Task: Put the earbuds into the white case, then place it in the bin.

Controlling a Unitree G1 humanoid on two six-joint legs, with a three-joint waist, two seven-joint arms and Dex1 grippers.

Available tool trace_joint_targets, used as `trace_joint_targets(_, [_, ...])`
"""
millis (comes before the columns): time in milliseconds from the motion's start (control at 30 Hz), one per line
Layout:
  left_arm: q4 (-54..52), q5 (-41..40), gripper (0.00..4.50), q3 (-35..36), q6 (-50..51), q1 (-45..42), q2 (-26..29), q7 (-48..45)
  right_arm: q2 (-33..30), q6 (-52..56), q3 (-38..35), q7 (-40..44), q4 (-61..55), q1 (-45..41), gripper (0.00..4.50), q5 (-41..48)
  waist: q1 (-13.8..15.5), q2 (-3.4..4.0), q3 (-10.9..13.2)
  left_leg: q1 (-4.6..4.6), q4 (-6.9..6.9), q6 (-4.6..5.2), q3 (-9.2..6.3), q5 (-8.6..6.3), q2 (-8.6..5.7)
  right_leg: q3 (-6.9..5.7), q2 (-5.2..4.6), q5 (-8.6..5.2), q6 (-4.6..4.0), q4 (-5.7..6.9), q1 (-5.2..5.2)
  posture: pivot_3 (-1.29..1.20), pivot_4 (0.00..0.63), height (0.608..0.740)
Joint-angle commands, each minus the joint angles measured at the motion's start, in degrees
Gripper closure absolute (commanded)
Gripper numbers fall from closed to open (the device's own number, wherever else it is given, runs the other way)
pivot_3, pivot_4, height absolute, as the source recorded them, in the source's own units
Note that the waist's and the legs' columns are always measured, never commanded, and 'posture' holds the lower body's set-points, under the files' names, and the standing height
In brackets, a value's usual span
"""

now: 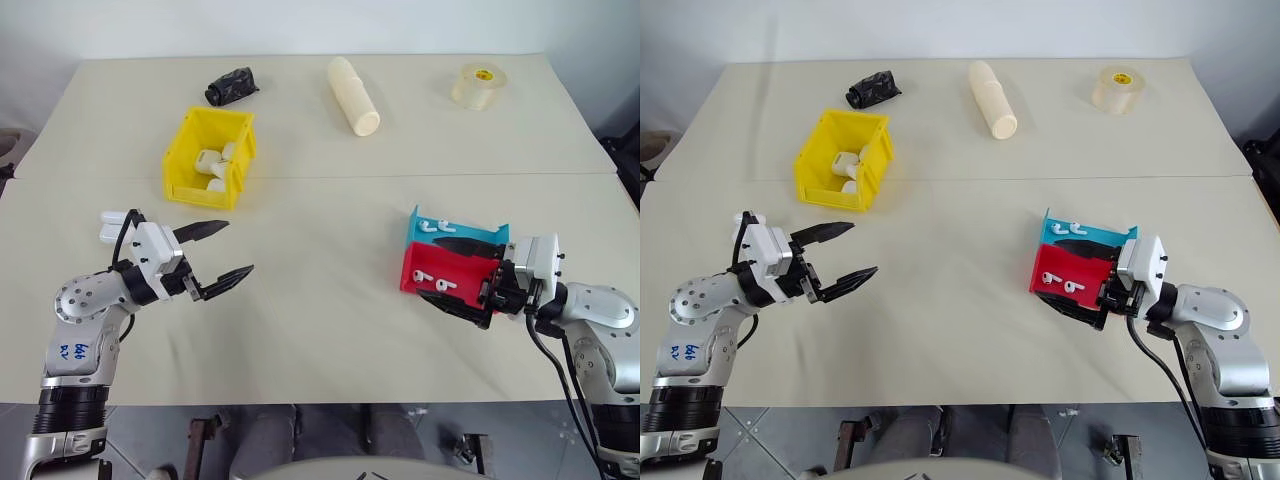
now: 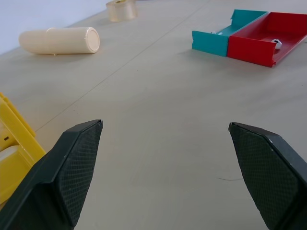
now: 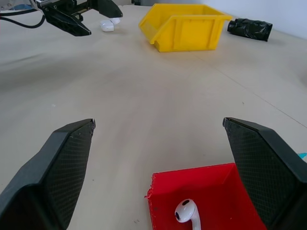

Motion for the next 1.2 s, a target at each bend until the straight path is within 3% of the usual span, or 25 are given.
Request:
trace_joint_targets(33, [-0.15,0.98,0.02,0.05,-1.06,-0.39,-0.07,0.83,0.36,-1.26,-1.34,-0.01,-0.33,-0.48,0.00,0.15,0.00,0.00,0.00,0.00,0.00,0.00,0.00,0.00,0.00,0.00,0.00,0.00,0.00,0.00,0.00,0.00,0.150,0.740])
trace_joint_targets(500, [-2.17,-0.99,0.02,4.78,1.16,2.78,-1.95,6.55,1.82,-1.85,0.74,1.25,1.06,-2.15,0.00,0.16,-0.19,0.00,0.00,0.00,0.00,0.00,0.00,0.00,0.01,0.00,0.00,0.00,0.00,0.00,-0.01,0.00,0.150,0.740])
trace_joint_targets(733, [-8.91,1.04,0.02,15.41,4.16,13.00,-7.65,24.18,6.40,-1.62,5.02,2.14,0.15,-6.49,0.00,0.70,-0.96,0.00,0.00,0.01,-0.05,-0.02,0.01,-0.01,0.09,0.02,0.04,0.00,0.00,0.01,-0.05,0.00,0.150,0.740])
trace_joint_targets(833, [-14.34,1.75,0.02,22.14,6.09,21.33,-12.95,33.84,8.91,-1.41,6.92,3.17,-0.40,-9.09,0.00,1.80,-0.91,0.00,0.00,0.01,-0.05,-0.04,0.05,-0.02,0.11,0.04,0.05,0.00,-0.01,0.01,-0.05,0.00,0.150,0.740])
trace_joint_targets(1000, [-20.54,-2.89,0.02,28.12,12.15,28.77,-18.05,41.29,11.76,-2.85,9.47,3.91,-2.37,-10.64,0.00,1.26,-0.17,-0.05,-0.02,0.01,0.00,-0.04,0.03,-0.04,0.09,0.05,0.04,-0.01,-0.01,-0.02,-0.01,0.00,0.150,0.740])
trace_joint_targets(1200, [-23.08,-6.47,0.02,29.67,20.98,30.28,-16.66,44.21,11.71,-2.85,11.38,4.36,-3.78,-10.51,0.00,0.23,0.77,-0.06,-0.03,0.04,0.04,-0.02,0.01,-0.05,0.02,0.05,0.01,-0.02,-0.03,-0.01,0.03,0.00,0.150,0.740])
